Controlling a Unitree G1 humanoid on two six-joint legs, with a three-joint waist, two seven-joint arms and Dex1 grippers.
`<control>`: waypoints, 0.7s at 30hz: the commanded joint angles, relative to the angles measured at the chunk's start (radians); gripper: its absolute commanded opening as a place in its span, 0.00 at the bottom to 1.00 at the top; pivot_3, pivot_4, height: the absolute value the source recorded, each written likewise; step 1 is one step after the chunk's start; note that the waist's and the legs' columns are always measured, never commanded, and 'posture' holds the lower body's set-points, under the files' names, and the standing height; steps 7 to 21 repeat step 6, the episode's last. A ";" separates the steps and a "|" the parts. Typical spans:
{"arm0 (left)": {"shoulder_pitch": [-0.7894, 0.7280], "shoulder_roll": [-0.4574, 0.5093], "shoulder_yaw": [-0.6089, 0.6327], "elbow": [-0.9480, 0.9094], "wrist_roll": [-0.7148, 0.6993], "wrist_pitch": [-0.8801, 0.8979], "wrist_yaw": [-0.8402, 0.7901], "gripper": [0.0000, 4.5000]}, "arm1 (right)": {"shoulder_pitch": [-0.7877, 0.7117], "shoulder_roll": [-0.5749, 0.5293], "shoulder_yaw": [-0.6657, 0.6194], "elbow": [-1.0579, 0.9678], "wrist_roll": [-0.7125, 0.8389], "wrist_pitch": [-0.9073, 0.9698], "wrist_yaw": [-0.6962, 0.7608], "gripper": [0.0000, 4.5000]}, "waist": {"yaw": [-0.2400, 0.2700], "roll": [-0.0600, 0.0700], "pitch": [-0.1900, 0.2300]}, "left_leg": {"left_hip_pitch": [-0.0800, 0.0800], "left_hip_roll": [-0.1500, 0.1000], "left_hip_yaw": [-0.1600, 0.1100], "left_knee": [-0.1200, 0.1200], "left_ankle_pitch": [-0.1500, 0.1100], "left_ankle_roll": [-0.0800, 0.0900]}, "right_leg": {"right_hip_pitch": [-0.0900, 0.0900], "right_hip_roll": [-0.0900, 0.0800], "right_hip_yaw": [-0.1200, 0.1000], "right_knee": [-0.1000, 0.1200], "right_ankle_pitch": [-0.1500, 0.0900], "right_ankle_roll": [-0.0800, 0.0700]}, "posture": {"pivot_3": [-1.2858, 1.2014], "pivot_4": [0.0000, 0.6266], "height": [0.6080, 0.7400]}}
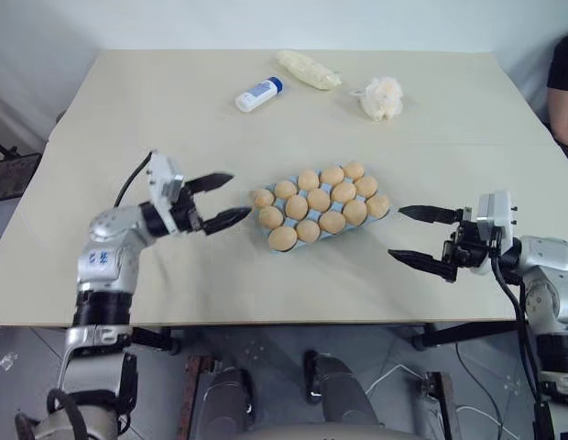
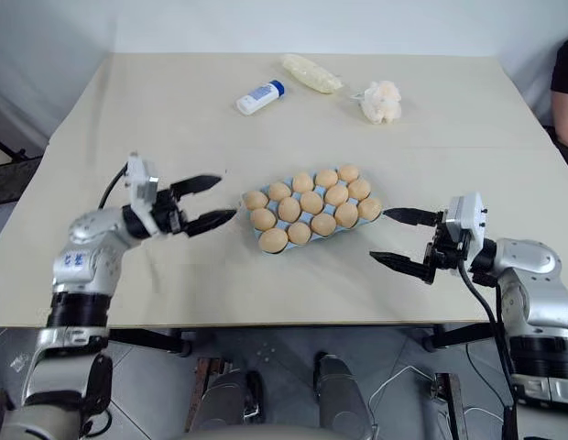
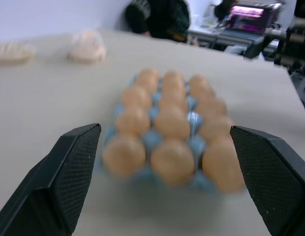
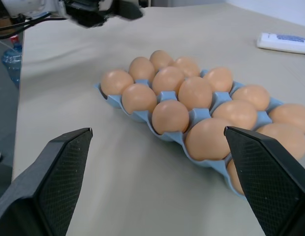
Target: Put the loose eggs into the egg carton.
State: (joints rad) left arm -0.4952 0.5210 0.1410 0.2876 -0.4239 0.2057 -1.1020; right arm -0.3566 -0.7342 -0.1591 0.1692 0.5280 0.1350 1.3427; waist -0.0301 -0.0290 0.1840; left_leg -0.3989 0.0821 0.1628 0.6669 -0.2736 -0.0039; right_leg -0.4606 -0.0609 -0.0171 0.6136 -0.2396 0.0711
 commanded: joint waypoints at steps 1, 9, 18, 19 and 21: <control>0.021 0.027 0.015 -0.039 -0.010 -0.029 -0.023 1.00 | -0.051 -0.006 0.009 0.038 -0.010 -0.013 0.035 1.00 | 0.004 0.000 0.000 | 0.000 0.000 0.000 0.000 0.000 0.000 | 0.000 0.000 0.000 0.000 0.000 0.000 | 0.52 0.24 1.00; 0.019 0.044 0.029 -0.019 -0.010 -0.056 -0.024 1.00 | -0.094 -0.007 0.023 0.087 -0.023 -0.023 0.057 1.00 | 0.004 0.000 0.000 | -0.001 -0.001 0.000 0.001 0.000 0.000 | 0.000 -0.002 0.000 0.000 0.000 0.000 | 0.52 0.24 1.00; 0.019 0.044 0.029 -0.019 -0.010 -0.056 -0.024 1.00 | -0.094 -0.007 0.023 0.087 -0.023 -0.023 0.057 1.00 | 0.004 0.000 0.000 | -0.001 -0.001 0.000 0.001 0.000 0.000 | 0.000 -0.002 0.000 0.000 0.000 0.000 | 0.52 0.24 1.00; 0.019 0.044 0.029 -0.019 -0.010 -0.056 -0.024 1.00 | -0.094 -0.007 0.023 0.087 -0.023 -0.023 0.057 1.00 | 0.004 0.000 0.000 | -0.001 -0.001 0.000 0.001 0.000 0.000 | 0.000 -0.002 0.000 0.000 0.000 0.000 | 0.52 0.24 1.00; 0.019 0.044 0.029 -0.019 -0.010 -0.056 -0.024 1.00 | -0.094 -0.007 0.023 0.087 -0.023 -0.023 0.057 1.00 | 0.004 0.000 0.000 | -0.001 -0.001 0.000 0.001 0.000 0.000 | 0.000 -0.002 0.000 0.000 0.000 0.000 | 0.52 0.24 1.00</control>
